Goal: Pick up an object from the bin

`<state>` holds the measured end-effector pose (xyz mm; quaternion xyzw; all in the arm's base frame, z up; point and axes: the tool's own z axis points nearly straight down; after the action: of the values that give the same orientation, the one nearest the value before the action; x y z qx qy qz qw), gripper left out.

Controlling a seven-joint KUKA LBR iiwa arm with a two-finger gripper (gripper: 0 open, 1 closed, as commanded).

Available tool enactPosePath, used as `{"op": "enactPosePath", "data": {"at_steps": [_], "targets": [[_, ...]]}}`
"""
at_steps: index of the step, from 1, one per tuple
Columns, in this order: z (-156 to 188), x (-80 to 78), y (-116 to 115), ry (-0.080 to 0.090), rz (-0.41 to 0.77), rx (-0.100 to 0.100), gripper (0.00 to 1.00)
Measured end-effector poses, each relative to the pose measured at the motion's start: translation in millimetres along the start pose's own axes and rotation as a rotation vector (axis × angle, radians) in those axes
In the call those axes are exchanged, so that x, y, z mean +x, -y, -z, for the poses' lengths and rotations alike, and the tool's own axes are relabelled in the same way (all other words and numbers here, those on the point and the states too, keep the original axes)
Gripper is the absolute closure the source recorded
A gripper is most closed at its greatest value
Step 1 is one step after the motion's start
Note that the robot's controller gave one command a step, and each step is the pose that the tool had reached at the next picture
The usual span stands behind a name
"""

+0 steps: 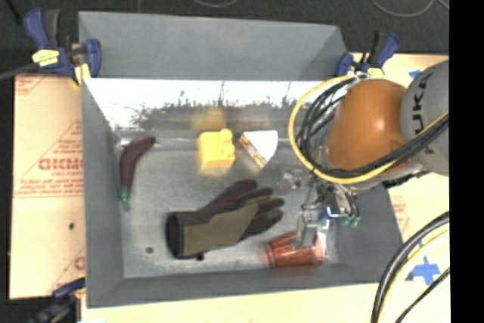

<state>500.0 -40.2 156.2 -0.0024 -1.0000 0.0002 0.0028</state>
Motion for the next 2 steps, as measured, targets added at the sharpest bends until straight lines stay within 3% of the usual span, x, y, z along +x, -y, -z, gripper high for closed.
{"op": "enactPosePath", "data": {"at_steps": [1,2], "targets": [[4,-1.7,0,0.008,0.001,0.001,0.0],[-55,-34.1,-30,0.009,0.074,0.001,0.0]]}}
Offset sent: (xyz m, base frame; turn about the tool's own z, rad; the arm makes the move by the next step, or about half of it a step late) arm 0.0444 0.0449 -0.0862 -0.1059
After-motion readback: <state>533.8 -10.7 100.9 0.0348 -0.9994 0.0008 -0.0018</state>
